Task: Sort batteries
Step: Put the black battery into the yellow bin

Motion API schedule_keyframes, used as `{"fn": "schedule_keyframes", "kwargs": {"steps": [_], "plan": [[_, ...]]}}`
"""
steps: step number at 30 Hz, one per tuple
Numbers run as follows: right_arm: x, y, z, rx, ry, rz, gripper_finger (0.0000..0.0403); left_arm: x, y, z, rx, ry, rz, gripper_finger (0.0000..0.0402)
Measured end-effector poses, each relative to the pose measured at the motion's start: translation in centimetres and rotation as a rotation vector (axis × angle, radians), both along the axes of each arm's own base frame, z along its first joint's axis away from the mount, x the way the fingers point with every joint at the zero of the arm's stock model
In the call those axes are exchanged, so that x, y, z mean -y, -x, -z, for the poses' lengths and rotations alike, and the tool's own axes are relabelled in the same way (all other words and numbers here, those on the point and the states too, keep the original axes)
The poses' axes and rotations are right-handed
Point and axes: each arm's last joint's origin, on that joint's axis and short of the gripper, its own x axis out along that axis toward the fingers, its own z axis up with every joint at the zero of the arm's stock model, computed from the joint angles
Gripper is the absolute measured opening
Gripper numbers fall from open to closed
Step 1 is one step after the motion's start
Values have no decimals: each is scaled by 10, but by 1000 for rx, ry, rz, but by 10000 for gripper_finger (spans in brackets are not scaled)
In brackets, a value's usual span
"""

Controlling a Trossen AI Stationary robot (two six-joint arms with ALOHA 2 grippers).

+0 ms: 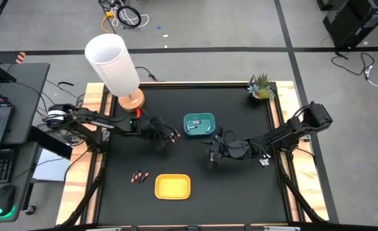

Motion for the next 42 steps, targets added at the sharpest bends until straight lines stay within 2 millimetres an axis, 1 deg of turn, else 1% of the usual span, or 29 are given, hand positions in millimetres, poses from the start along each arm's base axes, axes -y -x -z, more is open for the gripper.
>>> {"fn": "schedule_keyframes", "kwargs": {"steps": [5,14,19,22,29,32,35,39,41,42], "plan": [[-1,0,-1,6,-2,-2,80,-1,-6,8,-3,-9,-7,80],[-1,0,-1,10,-4,-3,80,-1,-3,9,-27,-20,-18,80],[-1,0,-1,11,-11,-1,80,-1,0,8,-51,-50,7,84],[-1,0,-1,10,-16,0,80,-1,1,8,-61,-59,13,96],[-1,0,-1,10,-17,0,80,-1,6,9,-110,-72,-2,139],[-1,0,0,9,-17,0,80,-1,9,6,-150,-65,-8,146],[-1,0,0,10,-20,1,80,-1,12,0,-211,-63,-25,147],[-1,0,-1,17,-22,0,80,0,14,2,-234,-39,-17,144],[-1,0,-2,21,-19,-1,80,0,14,5,-240,-35,-9,128],[-1,0,-2,26,-21,-1,80,0,15,6,-243,-35,-2,114]]}}
